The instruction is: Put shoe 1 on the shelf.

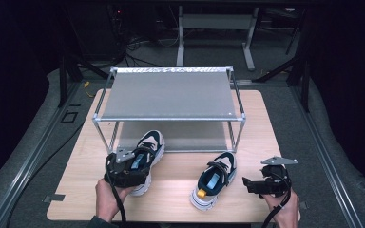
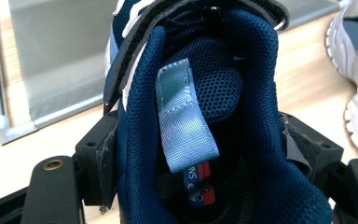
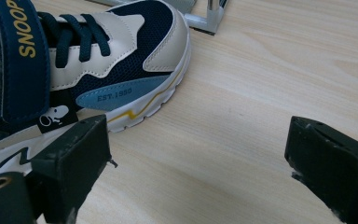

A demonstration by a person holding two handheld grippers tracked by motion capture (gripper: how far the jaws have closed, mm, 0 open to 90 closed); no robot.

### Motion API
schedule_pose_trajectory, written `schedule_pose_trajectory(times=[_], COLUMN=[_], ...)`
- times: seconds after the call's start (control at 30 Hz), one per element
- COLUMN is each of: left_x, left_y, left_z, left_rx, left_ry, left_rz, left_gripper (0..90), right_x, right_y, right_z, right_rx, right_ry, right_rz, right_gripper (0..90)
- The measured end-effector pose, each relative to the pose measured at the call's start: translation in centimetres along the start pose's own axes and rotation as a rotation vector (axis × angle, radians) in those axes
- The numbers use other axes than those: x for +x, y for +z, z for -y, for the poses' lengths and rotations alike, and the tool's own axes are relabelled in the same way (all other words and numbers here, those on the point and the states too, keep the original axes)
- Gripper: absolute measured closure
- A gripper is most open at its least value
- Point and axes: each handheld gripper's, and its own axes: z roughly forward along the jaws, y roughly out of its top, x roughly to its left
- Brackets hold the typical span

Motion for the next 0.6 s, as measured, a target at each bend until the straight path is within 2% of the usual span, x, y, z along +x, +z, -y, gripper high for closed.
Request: schedule_pose_trajectory(times=[0.3, 0.47, 0.6], left_x=[-0.2, -0.6, -0.8], left_y=[2.9, 4.7, 6.4], left_z=[-1.5, -2.8, -3.7], left_rx=[-0.013, -0.018, -0.011], left_ry=[-0.031, -0.033, -0.039], left_rz=[-0.014, -0.027, -0.054], left_gripper=[25.4, 25.4, 25.3], right_x=[-0.2, -0.1, -0.1], right_y=[0.2, 0.0, 0.0], right_z=[0.2, 0.1, 0.0], right_rx=[0.003, 0.005, 0.01], right_ry=[0.002, 0.0, -0.001], right_rz=[0.0, -0.003, -0.001], right_gripper=[6.3, 6.3, 6.3])
